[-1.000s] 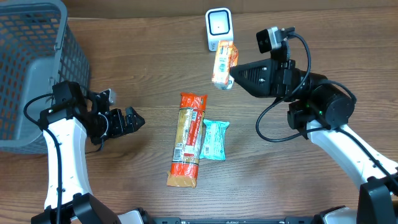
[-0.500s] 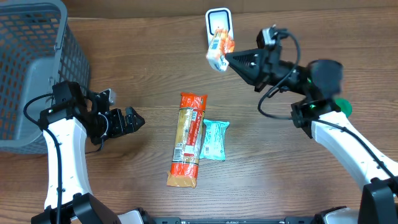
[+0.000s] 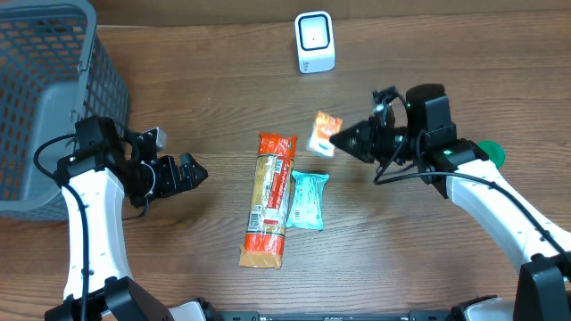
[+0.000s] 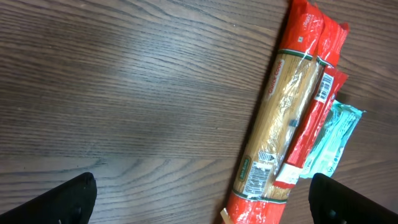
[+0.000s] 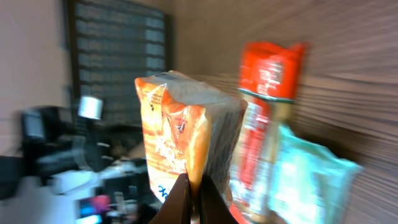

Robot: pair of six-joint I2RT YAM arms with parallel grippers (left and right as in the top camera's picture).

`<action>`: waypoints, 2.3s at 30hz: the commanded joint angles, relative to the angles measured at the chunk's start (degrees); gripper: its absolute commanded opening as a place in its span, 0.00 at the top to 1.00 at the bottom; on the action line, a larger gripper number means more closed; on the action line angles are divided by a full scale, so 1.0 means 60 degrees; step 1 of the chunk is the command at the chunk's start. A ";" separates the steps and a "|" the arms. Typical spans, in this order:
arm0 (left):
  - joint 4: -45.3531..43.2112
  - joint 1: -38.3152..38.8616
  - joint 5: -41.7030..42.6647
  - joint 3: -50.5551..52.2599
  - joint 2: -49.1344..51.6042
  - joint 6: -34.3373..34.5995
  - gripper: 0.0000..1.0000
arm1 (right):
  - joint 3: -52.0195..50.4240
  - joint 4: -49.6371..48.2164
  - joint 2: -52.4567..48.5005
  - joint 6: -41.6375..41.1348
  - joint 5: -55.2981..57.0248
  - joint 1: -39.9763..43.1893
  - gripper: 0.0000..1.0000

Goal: Scan the item barcode
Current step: 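Hold the orange box against the white scanner face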

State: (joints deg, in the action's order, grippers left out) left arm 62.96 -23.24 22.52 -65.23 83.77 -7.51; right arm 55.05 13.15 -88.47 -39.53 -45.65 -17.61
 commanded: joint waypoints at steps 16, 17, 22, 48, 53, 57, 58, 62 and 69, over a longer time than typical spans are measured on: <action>-0.0011 0.0066 0.0146 0.0000 0.0040 -0.0146 0.01 | 0.7180 0.8233 -0.0244 0.3504 0.5198 -0.0393 0.97; -0.0007 0.0066 0.0146 0.0000 0.0040 -0.0146 0.00 | 0.7683 0.8582 -0.0375 0.3672 0.5373 -0.0463 0.97; -0.0011 0.0066 0.0142 0.0000 0.0040 -0.0146 0.00 | 1.0174 0.9745 -0.1341 0.4142 0.6524 -0.0976 0.97; -0.0011 0.0069 0.0146 0.0000 0.0040 -0.0146 0.00 | 1.1672 0.5424 -0.6291 0.5938 1.1591 -0.1858 0.96; -0.0007 0.0066 0.0146 0.0000 0.0040 -0.0146 0.00 | 1.1639 0.4284 -0.6969 0.7413 1.2586 -0.2062 0.96; -0.0007 0.0066 0.0142 0.0000 0.0040 -0.0146 0.00 | 1.1639 0.3501 -0.7584 0.8535 1.3420 -0.2226 0.96; -0.0011 0.0066 0.0146 0.0000 0.0040 -0.0146 0.01 | 1.1639 0.3249 -0.7748 0.8867 1.3606 -0.2259 0.96; -0.0011 0.0066 0.0142 0.0000 0.0040 -0.0146 0.00 | 1.1639 0.2248 -0.8229 1.0189 1.4029 -0.2324 0.96; -0.0011 0.0066 0.0146 0.0000 0.0040 -0.0146 0.00 | 1.1639 0.0805 -0.8735 1.2717 1.3825 -0.2324 0.96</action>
State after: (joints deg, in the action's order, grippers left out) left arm 62.96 -23.24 22.55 -65.23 83.77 -7.51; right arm 124.16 19.05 -140.09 27.55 36.51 -31.57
